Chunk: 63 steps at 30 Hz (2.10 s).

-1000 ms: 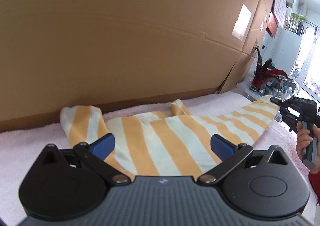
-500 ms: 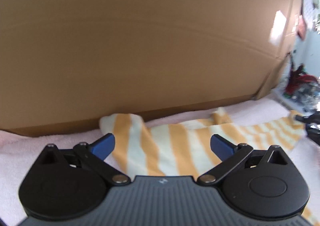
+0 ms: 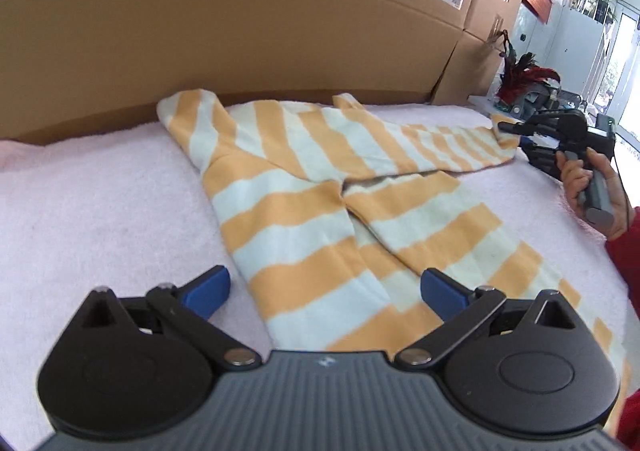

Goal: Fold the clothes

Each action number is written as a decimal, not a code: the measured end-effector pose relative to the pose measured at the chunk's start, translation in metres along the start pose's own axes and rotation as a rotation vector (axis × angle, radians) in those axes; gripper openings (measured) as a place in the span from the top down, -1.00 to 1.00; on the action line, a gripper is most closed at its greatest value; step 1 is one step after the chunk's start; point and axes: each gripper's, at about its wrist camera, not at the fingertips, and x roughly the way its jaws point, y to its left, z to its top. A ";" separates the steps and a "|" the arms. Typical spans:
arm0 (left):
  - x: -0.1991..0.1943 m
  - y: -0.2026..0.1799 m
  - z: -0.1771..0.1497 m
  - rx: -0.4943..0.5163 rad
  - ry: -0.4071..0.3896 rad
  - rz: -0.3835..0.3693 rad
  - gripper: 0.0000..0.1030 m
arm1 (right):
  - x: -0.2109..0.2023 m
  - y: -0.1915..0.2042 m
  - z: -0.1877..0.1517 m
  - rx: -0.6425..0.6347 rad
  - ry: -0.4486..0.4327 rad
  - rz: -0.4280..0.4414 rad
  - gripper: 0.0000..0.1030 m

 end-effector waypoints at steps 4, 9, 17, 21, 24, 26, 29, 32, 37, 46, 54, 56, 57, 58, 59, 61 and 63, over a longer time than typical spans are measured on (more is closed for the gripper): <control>-0.027 -0.031 -0.008 0.016 -0.096 -0.079 -0.95 | 0.000 0.005 -0.001 -0.042 -0.005 -0.007 0.76; -0.017 -0.048 -0.028 0.029 -0.021 -0.089 -0.95 | 0.000 0.007 -0.003 -0.067 -0.018 -0.021 0.78; -0.049 -0.072 -0.067 -0.054 -0.046 -0.175 -0.96 | -0.015 0.015 -0.002 -0.127 -0.155 -0.064 0.37; -0.061 -0.082 -0.082 -0.077 -0.066 -0.202 -0.96 | -0.044 0.030 -0.008 -0.226 -0.383 -0.067 0.27; -0.071 -0.085 -0.084 -0.063 -0.064 -0.199 -0.96 | -0.043 0.045 -0.013 -0.244 -0.237 0.030 0.29; -0.075 -0.088 -0.083 -0.057 -0.079 -0.214 -0.96 | -0.034 0.075 -0.043 -0.329 0.008 0.130 0.29; -0.079 -0.092 -0.080 -0.051 -0.113 -0.248 -0.96 | -0.020 0.123 -0.101 -0.480 0.366 0.259 0.28; -0.071 -0.099 -0.084 -0.013 -0.088 -0.207 -0.96 | -0.003 0.155 -0.177 -0.585 0.598 0.293 0.31; -0.069 -0.100 -0.098 -0.019 -0.101 -0.167 -0.96 | 0.027 0.168 -0.235 -0.612 0.689 0.187 0.38; -0.075 -0.106 -0.106 -0.037 -0.123 -0.199 -0.48 | 0.049 0.188 -0.255 -0.658 0.653 0.119 0.93; -0.083 -0.105 -0.111 -0.064 -0.132 -0.255 -0.68 | 0.038 0.178 -0.249 -0.649 0.634 0.130 0.59; -0.085 -0.105 -0.115 -0.050 -0.127 -0.262 -0.71 | 0.025 0.174 -0.246 -0.602 0.691 0.204 0.37; -0.085 -0.106 -0.116 -0.050 -0.127 -0.265 -0.71 | 0.019 0.173 -0.248 -0.600 0.726 0.242 0.37; -0.085 -0.107 -0.116 -0.051 -0.126 -0.267 -0.71 | 0.013 0.172 -0.250 -0.599 0.761 0.279 0.37; -0.085 -0.108 -0.116 -0.053 -0.124 -0.269 -0.71 | 0.009 0.170 -0.254 -0.608 0.793 0.297 0.40; -0.085 -0.111 -0.114 -0.057 -0.114 -0.287 -0.71 | 0.003 0.165 -0.257 -0.652 0.773 0.233 0.66; -0.083 -0.114 -0.114 -0.053 -0.108 -0.287 -0.72 | -0.003 0.166 -0.256 -0.694 0.716 0.189 0.73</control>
